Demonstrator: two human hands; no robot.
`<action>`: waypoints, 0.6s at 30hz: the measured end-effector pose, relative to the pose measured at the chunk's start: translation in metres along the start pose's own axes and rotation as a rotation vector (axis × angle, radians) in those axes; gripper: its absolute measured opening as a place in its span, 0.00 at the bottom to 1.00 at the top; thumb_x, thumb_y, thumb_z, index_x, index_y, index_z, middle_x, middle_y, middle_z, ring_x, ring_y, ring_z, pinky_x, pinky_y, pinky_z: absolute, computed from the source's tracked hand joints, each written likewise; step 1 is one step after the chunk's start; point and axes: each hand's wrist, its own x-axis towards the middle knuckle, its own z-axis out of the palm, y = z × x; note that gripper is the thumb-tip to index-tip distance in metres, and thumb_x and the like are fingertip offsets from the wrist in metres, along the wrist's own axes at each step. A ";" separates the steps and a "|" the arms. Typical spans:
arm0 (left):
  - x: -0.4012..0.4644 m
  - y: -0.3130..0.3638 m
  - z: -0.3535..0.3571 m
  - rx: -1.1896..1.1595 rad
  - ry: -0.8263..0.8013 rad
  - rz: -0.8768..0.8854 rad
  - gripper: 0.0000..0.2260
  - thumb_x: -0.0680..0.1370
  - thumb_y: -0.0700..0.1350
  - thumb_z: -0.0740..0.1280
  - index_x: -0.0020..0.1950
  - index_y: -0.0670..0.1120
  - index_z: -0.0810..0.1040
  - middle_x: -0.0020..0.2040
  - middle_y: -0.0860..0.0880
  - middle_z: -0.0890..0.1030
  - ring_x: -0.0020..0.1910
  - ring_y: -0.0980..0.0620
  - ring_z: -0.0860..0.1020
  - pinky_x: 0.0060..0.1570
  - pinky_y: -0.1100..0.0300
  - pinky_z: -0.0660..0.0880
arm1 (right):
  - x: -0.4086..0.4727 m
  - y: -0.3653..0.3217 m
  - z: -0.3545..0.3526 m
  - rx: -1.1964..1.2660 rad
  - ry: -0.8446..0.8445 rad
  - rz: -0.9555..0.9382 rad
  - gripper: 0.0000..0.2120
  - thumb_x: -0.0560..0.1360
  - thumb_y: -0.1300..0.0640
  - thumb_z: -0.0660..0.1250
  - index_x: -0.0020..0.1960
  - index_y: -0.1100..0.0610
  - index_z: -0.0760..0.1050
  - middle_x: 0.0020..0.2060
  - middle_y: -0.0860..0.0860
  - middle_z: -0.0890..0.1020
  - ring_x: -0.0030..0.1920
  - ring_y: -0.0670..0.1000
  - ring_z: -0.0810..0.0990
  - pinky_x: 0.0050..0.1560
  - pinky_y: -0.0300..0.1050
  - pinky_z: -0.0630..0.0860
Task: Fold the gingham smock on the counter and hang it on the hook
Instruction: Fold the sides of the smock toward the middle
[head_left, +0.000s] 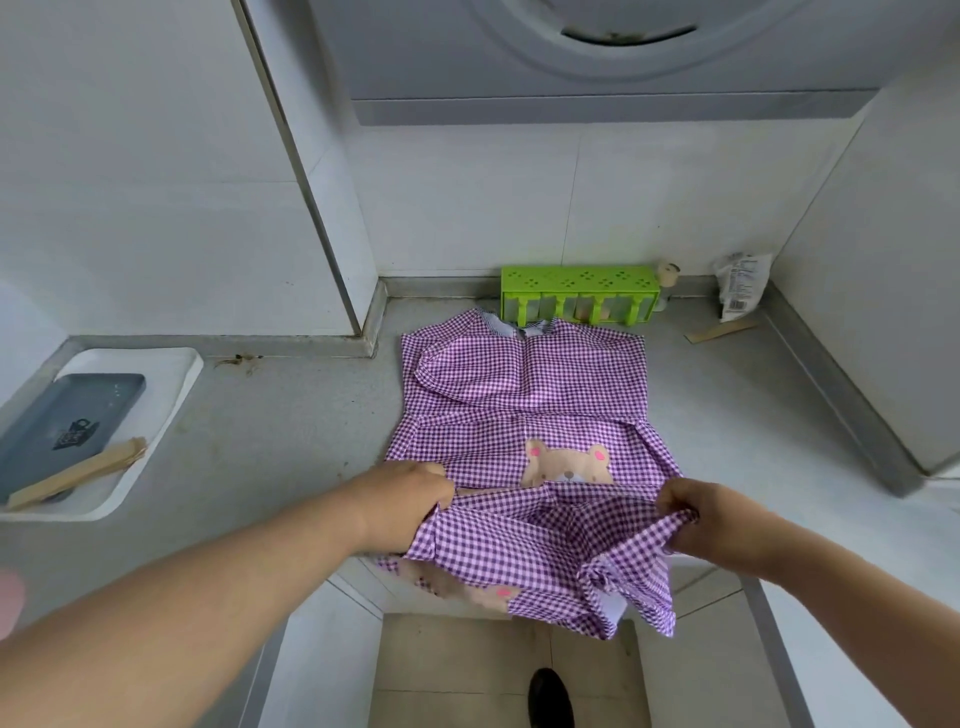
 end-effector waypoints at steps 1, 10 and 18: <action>0.000 0.001 -0.001 -0.107 -0.017 -0.039 0.06 0.80 0.46 0.68 0.45 0.52 0.73 0.50 0.52 0.75 0.49 0.52 0.74 0.47 0.55 0.71 | -0.001 0.001 -0.001 0.002 -0.045 -0.007 0.10 0.74 0.58 0.76 0.46 0.44 0.81 0.44 0.45 0.85 0.48 0.47 0.84 0.50 0.46 0.81; -0.002 -0.009 -0.014 -1.276 0.146 -0.460 0.06 0.77 0.37 0.74 0.44 0.41 0.78 0.64 0.28 0.78 0.61 0.37 0.76 0.76 0.42 0.67 | 0.010 -0.011 -0.025 1.088 0.419 0.270 0.09 0.83 0.58 0.66 0.52 0.65 0.80 0.47 0.62 0.87 0.41 0.59 0.86 0.49 0.54 0.81; 0.003 -0.015 -0.009 -1.101 0.187 -0.382 0.10 0.81 0.47 0.69 0.61 0.53 0.85 0.52 0.48 0.89 0.53 0.43 0.87 0.62 0.42 0.81 | 0.009 -0.011 -0.014 0.815 0.389 0.331 0.12 0.80 0.67 0.64 0.63 0.63 0.79 0.55 0.58 0.85 0.53 0.59 0.84 0.61 0.57 0.78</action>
